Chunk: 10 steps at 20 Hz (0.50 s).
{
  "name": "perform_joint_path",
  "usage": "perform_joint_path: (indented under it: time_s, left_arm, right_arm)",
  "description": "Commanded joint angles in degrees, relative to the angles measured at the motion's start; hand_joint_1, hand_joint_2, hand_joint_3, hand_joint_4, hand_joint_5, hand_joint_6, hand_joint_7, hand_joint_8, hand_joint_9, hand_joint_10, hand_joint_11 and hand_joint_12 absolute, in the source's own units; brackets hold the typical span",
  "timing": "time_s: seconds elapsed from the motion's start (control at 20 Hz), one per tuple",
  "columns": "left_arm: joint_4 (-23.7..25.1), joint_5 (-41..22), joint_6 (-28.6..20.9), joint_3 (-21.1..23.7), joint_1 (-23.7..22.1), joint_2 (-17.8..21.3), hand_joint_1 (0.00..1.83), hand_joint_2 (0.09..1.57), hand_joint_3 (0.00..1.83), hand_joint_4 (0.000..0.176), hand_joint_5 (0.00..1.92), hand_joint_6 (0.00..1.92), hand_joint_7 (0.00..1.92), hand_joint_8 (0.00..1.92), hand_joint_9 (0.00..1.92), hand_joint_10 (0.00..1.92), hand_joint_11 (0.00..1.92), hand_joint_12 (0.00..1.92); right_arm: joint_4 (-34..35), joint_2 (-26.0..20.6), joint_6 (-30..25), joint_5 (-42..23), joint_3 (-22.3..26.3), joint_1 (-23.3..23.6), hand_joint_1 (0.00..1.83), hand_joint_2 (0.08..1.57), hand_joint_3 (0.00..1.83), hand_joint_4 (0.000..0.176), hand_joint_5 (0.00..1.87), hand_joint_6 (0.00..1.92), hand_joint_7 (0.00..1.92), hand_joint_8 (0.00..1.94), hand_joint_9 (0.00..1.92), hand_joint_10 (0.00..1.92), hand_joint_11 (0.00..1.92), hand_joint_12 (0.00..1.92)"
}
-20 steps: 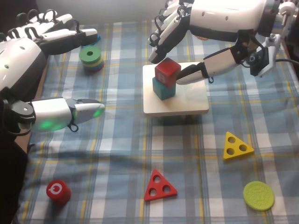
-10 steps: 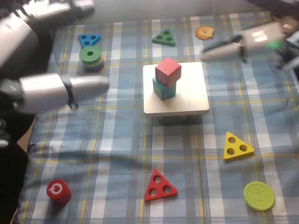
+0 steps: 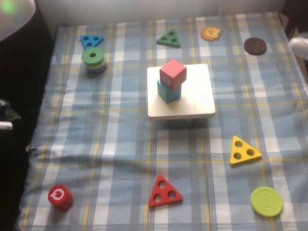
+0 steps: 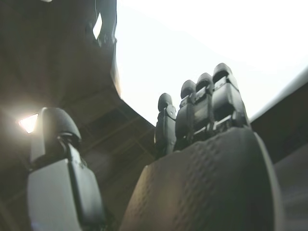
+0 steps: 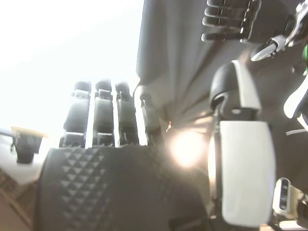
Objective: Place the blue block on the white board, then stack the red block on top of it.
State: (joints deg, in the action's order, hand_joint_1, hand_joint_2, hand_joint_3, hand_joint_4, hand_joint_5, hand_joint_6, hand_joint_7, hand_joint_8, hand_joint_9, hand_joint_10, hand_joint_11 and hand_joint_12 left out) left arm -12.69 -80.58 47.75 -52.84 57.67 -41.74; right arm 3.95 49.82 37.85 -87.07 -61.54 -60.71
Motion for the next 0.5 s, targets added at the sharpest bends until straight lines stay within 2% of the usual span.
perform_joint_path:
  time_s: [0.0,0.05,0.1,0.15,0.2,0.25,0.3,0.35,0.4,0.45]
  left_arm:
    - [0.28,-9.09,-1.67,-0.11,-0.35,-0.35,0.51,0.97,0.00,0.066,0.20,0.00,0.28,0.00,0.23,0.01,0.00,0.74]
    - [0.87,-10.24,-3.02,-0.11,-0.13,-0.49,0.51,0.97,0.00,0.066,0.20,0.00,0.28,0.00,0.23,0.01,0.00,0.74]
    - [1.46,-11.66,-4.23,-0.11,0.18,-0.74,0.31,1.07,0.01,0.000,0.16,0.00,0.28,0.00,0.25,0.01,0.00,0.73]
    - [1.66,-12.43,-4.52,-0.13,0.37,-0.86,0.31,1.07,0.01,0.000,0.16,0.00,0.28,0.00,0.25,0.01,0.00,0.73]
    - [1.53,-14.58,-4.59,-0.07,1.01,-0.98,0.20,1.14,0.01,0.000,0.16,0.00,0.33,0.01,0.31,0.01,0.00,0.76]
    - [1.37,-16.32,-4.61,0.09,1.52,-0.99,0.08,1.19,0.02,0.000,0.16,0.00,0.36,0.01,0.35,0.01,0.00,0.63]
    - [0.84,-18.79,-5.03,0.68,2.30,-0.63,0.08,1.20,0.01,0.000,0.26,0.01,0.41,0.01,0.39,0.01,0.00,0.55]
    - [1.05,-18.81,-5.20,1.18,1.81,0.05,0.01,1.21,0.01,0.000,0.33,0.02,0.37,0.00,0.32,0.00,0.00,0.45]
    - [1.78,-18.81,-4.08,1.37,0.53,0.34,0.00,1.24,0.01,0.037,0.35,0.02,0.29,0.01,0.24,0.00,0.00,0.30]
    - [1.84,-18.82,-3.42,1.43,0.09,0.41,0.00,1.25,0.01,0.031,0.39,0.02,0.30,0.01,0.26,0.01,0.00,0.25]
  right_arm:
    - [2.64,-0.53,0.63,-10.93,0.26,0.15,0.60,1.22,0.00,0.036,0.28,0.00,0.43,0.00,0.45,0.01,0.05,0.81]
    - [3.41,-0.96,1.96,-13.22,1.23,-1.20,0.60,1.22,0.00,0.036,0.28,0.00,0.43,0.00,0.45,0.01,0.05,0.81]
    - [3.94,-1.57,3.62,-13.90,2.68,-1.61,0.65,1.25,0.00,0.025,0.28,0.00,0.52,0.00,0.56,0.02,0.14,0.89]
    - [3.42,-1.62,4.69,-13.90,3.27,-1.30,0.65,1.25,0.00,0.025,0.28,0.00,0.52,0.00,0.56,0.02,0.14,0.89]
    - [2.39,-1.72,6.01,-13.91,3.92,-0.52,0.66,1.28,0.01,0.055,0.19,0.00,0.41,0.00,0.45,0.00,0.03,0.80]
    - [1.70,-1.72,6.43,-13.92,4.30,0.04,0.57,1.32,0.01,0.089,0.10,0.00,0.23,0.00,0.25,0.00,0.00,0.36]
    - [0.27,-1.82,8.32,-13.93,5.16,1.14,0.66,1.31,0.00,0.084,0.09,0.00,0.10,0.00,0.09,0.01,0.00,0.07]
    - [-1.24,-2.19,10.02,-13.94,5.78,2.28,0.56,1.25,0.00,0.090,0.02,0.00,0.02,0.00,0.02,0.00,0.00,0.01]
    - [-1.93,-2.57,10.78,-13.97,6.09,3.45,0.42,1.24,0.00,0.159,0.00,0.00,0.00,0.00,0.00,0.00,0.00,0.00]
    - [-2.34,-2.74,10.86,-13.98,6.21,3.99,0.15,1.35,0.01,0.099,0.01,0.00,0.02,0.00,0.03,0.01,0.01,0.01]
